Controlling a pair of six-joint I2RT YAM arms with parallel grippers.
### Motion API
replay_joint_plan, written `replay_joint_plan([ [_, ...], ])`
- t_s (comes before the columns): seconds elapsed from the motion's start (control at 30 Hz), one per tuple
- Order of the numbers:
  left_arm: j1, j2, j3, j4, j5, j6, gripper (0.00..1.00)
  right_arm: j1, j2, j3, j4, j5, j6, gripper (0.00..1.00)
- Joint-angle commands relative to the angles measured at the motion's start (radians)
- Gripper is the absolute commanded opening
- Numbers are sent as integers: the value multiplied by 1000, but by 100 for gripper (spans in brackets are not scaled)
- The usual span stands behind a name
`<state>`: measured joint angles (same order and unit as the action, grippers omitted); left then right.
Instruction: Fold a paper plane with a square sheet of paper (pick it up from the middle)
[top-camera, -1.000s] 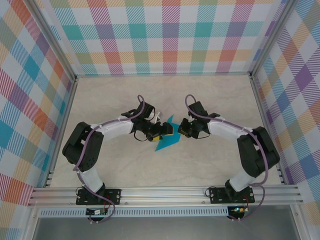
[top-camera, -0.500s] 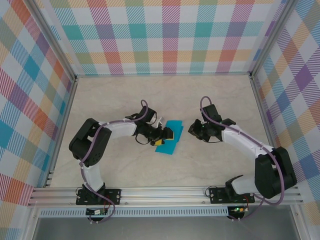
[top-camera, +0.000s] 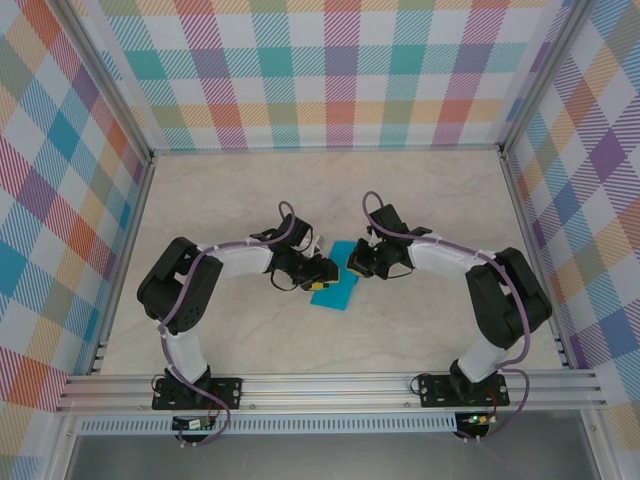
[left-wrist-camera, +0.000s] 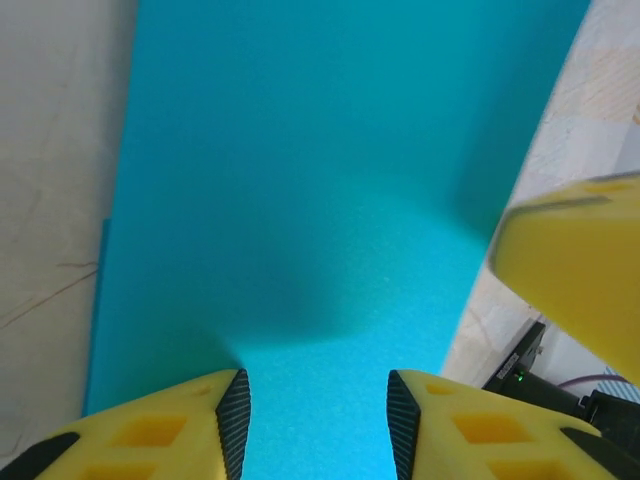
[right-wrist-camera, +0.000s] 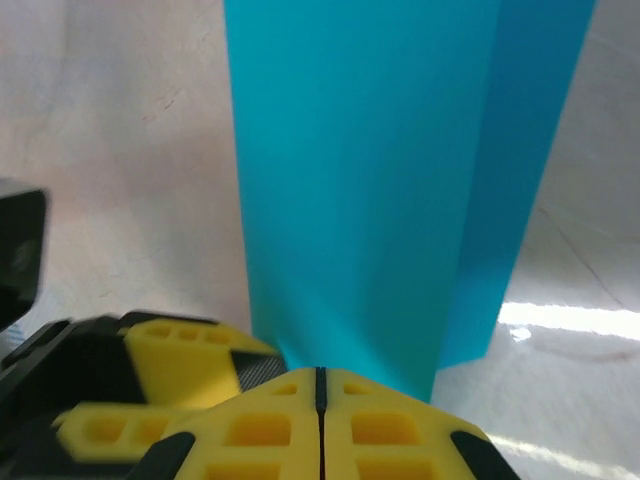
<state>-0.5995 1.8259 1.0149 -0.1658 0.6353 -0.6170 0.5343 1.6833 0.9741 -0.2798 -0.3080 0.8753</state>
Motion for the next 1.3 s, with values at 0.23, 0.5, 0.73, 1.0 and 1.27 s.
replay_joint_plan([
  [0.23, 9, -29, -45, -24, 5, -2, 34, 0, 182, 154, -60, 25, -77, 5],
  [0.5, 9, 5, -38, -15, 35, -2, 32, -3, 293, 270, -131, 42, -168, 5],
  [0.73, 7, 24, -31, -30, 34, 5, 32, -8, 358, 354, -188, 50, -237, 6],
  [1.0, -13, 61, -7, -57, 1, 7, 32, -9, 410, 448, -211, 10, -276, 6],
  [1.27, -35, 86, -2, -3, -28, -54, 32, -11, 317, 478, -215, -13, -267, 14],
])
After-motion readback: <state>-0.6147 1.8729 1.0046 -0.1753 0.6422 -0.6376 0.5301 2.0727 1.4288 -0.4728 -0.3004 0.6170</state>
